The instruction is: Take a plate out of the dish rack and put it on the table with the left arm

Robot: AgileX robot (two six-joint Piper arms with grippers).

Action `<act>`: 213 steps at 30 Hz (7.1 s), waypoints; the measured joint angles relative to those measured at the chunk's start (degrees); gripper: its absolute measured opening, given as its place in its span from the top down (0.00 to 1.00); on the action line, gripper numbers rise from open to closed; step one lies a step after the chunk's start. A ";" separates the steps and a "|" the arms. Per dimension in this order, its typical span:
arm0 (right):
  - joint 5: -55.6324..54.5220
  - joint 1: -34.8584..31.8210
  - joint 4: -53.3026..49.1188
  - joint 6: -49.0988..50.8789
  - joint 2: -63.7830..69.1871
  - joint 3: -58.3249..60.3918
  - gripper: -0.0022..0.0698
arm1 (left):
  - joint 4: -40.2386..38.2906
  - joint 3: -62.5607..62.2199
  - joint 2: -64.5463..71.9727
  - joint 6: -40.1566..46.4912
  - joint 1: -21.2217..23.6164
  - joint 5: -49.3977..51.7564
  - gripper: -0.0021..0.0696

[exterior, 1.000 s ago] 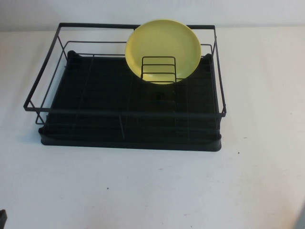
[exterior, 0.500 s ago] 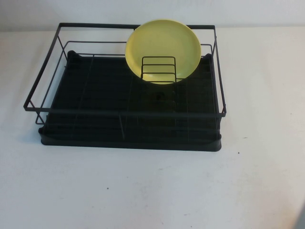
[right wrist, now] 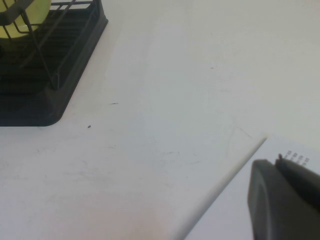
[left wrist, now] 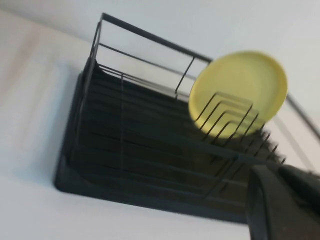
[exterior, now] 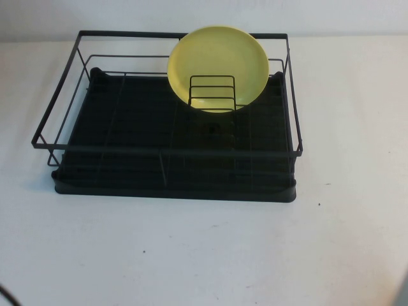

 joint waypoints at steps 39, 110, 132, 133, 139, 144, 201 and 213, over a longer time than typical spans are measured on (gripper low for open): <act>0.00 0.00 0.00 0.00 0.00 0.00 1.00 | -7.88 -103.82 100.95 63.03 -8.95 29.88 0.60; 0.00 0.00 0.00 0.00 0.00 0.00 1.00 | 4.26 -106.39 89.32 50.10 -11.69 26.46 0.97; 0.00 0.00 0.00 0.00 0.00 0.00 1.00 | -12.08 -46.28 52.72 29.80 2.99 41.04 0.97; 0.00 0.00 0.00 0.00 0.00 0.00 1.00 | -13.66 -41.50 50.52 29.95 2.99 39.39 0.97; 0.00 0.00 0.00 0.00 0.00 0.00 1.00 | -25.83 -19.99 45.78 32.74 1.91 24.46 0.97; 0.00 0.00 0.00 0.00 0.00 0.00 1.00 | -36.81 -8.68 47.19 41.30 0.69 13.09 0.97; 0.00 0.00 0.00 0.00 0.00 0.00 1.00 | -53.62 -5.73 21.91 79.36 14.48 19.15 0.97; 0.00 0.00 0.00 0.00 0.00 0.00 1.00 | -43.98 -5.52 13.39 68.26 14.60 33.81 0.97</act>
